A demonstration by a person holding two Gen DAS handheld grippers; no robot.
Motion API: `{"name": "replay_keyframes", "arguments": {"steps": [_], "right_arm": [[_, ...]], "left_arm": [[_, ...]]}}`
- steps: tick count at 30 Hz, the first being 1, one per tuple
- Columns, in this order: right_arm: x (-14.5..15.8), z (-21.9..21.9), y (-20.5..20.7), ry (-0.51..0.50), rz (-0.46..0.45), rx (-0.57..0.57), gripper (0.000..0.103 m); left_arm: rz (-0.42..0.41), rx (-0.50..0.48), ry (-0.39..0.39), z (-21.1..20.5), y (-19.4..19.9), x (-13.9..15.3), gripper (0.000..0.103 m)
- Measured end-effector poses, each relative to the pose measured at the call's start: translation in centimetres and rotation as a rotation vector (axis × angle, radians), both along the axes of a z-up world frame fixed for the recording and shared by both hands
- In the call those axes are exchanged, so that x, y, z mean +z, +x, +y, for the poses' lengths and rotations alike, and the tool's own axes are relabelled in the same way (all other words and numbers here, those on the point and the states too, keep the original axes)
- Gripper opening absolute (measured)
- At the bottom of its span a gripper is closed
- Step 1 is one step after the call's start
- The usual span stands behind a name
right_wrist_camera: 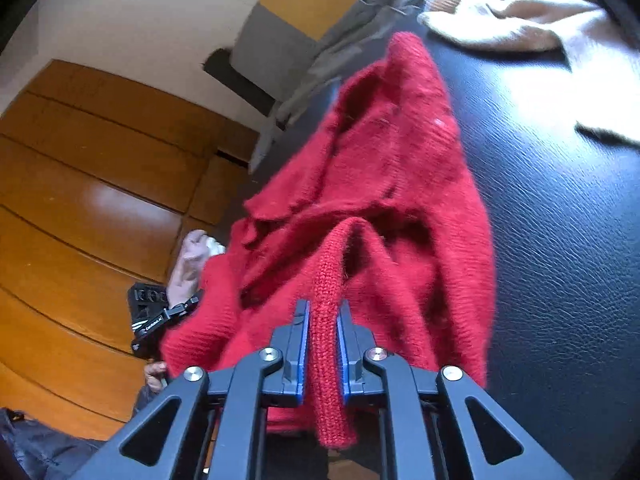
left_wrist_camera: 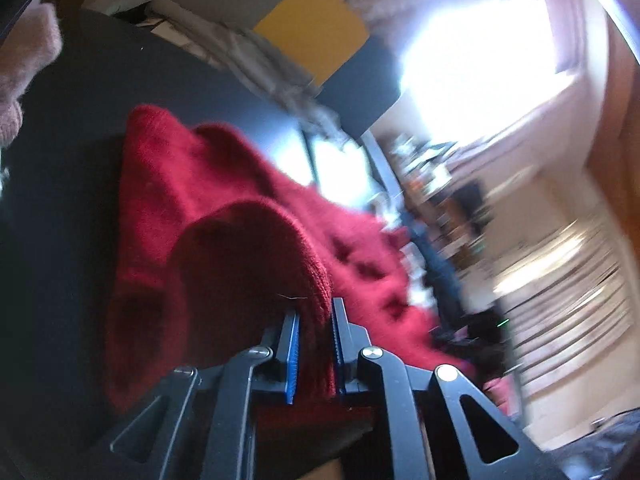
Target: Fold clothes
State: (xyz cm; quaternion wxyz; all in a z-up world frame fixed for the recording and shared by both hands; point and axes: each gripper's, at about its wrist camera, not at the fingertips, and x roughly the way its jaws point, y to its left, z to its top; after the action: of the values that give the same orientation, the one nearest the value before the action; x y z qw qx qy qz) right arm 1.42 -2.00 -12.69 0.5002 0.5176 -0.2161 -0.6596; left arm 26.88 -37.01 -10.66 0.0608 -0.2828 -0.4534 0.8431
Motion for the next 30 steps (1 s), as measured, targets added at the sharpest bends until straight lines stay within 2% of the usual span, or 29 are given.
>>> {"name": "replay_keyframes", "arguments": {"steps": [4, 6, 7, 9, 10, 13, 17, 19, 20, 21, 22, 23, 28, 29, 30], "right_arm": [[2.1, -0.3, -0.6, -0.078, 0.014, 0.013, 0.013], [3.1, -0.8, -1.3, -0.121, 0.014, 0.015, 0.013], [3.5, -0.9, -1.6, -0.139, 0.013, 0.014, 0.013], [4.4, -1.4, -2.7, -0.186, 0.015, -0.003, 0.013], [4.7, -2.0, -3.3, -0.202, 0.02, -0.018, 0.013], [5.2, -3.1, -5.7, -0.208, 0.026, -0.061, 0.013], [4.1, -4.3, -7.3, -0.13, -0.017, 0.001, 0.017], [3.7, -3.7, -6.8, -0.092, -0.034, 0.047, 0.024], [3.4, -3.3, -6.5, -0.07, -0.048, 0.06, 0.036], [3.1, -2.9, -6.2, -0.049, -0.062, 0.074, 0.054], [2.6, -2.2, -5.8, -0.034, -0.073, 0.078, 0.06], [2.2, -1.7, -5.3, -0.029, -0.078, 0.082, 0.065], [0.6, -1.4, -3.9, 0.004, -0.093, 0.135, 0.065], [0.6, -2.1, -3.6, 0.019, -0.064, 0.147, 0.069], [0.8, -3.0, -3.3, 0.042, -0.029, 0.179, 0.09]], "left_arm": [[0.15, 0.024, 0.075, -1.2, 1.1, 2.4, 0.012], [0.206, 0.033, 0.094, -1.8, 1.0, 3.6, 0.012], [0.227, 0.043, 0.098, -2.2, 0.8, 4.1, 0.008], [0.267, 0.063, 0.105, -3.1, 0.3, 5.2, 0.008], [0.279, 0.079, 0.096, -3.7, -0.1, 5.6, 0.004], [0.24, 0.123, 0.071, -5.2, -2.1, 5.7, 0.002], [0.128, 0.113, 0.016, -5.4, -3.8, 4.1, 0.002], [0.084, 0.112, 0.013, -5.4, -3.2, 2.8, 0.005], [0.062, 0.112, 0.012, -5.3, -2.9, 2.1, 0.007], [0.038, 0.119, 0.016, -5.3, -2.5, 1.3, 0.011], [0.014, 0.128, 0.02, -5.2, -2.1, 0.6, 0.011], [-0.005, 0.129, 0.028, -5.0, -1.9, 0.0, 0.011], [-0.082, 0.115, 0.028, -3.4, -1.6, -1.6, 0.014], [-0.092, 0.106, 0.021, -3.1, -1.6, -1.6, 0.014], [-0.101, 0.098, 0.014, -2.7, -1.6, -1.6, 0.016]]}}
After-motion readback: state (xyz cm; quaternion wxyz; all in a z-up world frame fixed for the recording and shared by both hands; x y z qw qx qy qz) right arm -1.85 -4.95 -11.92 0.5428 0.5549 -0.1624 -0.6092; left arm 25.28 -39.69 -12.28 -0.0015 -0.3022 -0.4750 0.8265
